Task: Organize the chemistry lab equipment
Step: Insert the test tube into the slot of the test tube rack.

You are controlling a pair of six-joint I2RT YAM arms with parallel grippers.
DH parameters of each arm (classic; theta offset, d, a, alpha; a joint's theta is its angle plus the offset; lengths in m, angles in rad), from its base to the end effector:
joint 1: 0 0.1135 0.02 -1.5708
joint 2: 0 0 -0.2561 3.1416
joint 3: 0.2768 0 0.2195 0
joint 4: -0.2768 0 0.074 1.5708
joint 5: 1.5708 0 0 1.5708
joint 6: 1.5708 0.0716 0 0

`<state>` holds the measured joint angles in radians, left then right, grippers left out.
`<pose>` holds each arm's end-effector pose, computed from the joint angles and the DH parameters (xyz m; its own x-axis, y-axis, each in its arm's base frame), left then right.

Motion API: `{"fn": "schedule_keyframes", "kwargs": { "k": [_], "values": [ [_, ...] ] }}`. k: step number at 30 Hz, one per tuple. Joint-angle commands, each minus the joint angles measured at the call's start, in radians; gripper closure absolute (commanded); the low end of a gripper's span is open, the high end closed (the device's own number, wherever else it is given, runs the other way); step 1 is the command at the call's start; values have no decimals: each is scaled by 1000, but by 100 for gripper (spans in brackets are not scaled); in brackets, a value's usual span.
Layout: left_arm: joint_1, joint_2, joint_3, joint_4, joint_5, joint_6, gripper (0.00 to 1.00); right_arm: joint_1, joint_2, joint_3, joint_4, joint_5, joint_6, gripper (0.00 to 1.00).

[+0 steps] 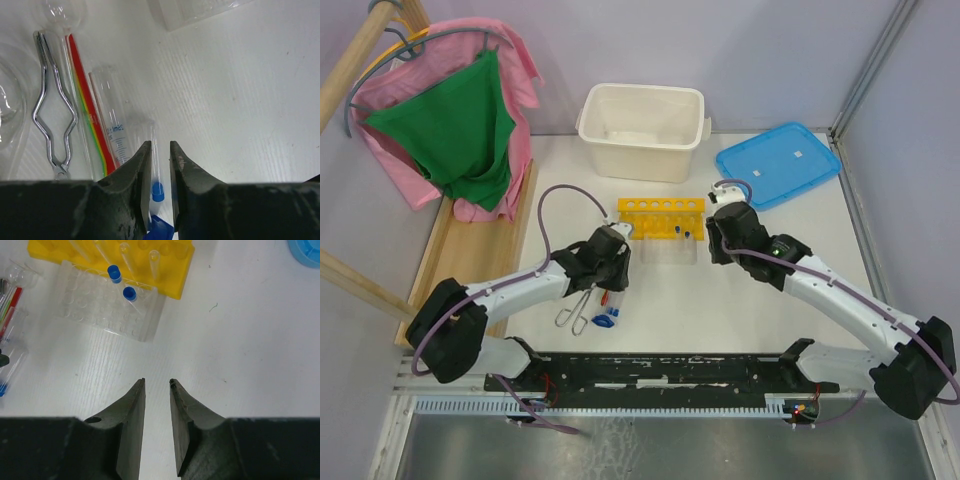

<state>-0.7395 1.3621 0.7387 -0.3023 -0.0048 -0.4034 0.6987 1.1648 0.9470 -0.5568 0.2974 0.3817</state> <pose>0.1930 -0.1756 0.1731 -0.8067 0.2045 -0.5545 0.3861 0.8927 -0.2325 0.1971 0.1382 0.2621 -0.6663 -0.0946 -0.7396 -0.2224 0.9720 0.0760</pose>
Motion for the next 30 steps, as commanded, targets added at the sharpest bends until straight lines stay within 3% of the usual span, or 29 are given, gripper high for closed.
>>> {"fn": "schedule_keyframes", "kwargs": {
  "k": [1,10,30],
  "values": [
    [-48,-20,1,-57,-109,-104,72,2,-39,-17,37,5,23,66],
    [-125,12,-3,-106,-253,-167,72,2,-81,-59,47,-10,34,66],
    [-129,63,-54,0,-204,-184,71,2,-114,-98,49,-21,56,66]
  ]
}}
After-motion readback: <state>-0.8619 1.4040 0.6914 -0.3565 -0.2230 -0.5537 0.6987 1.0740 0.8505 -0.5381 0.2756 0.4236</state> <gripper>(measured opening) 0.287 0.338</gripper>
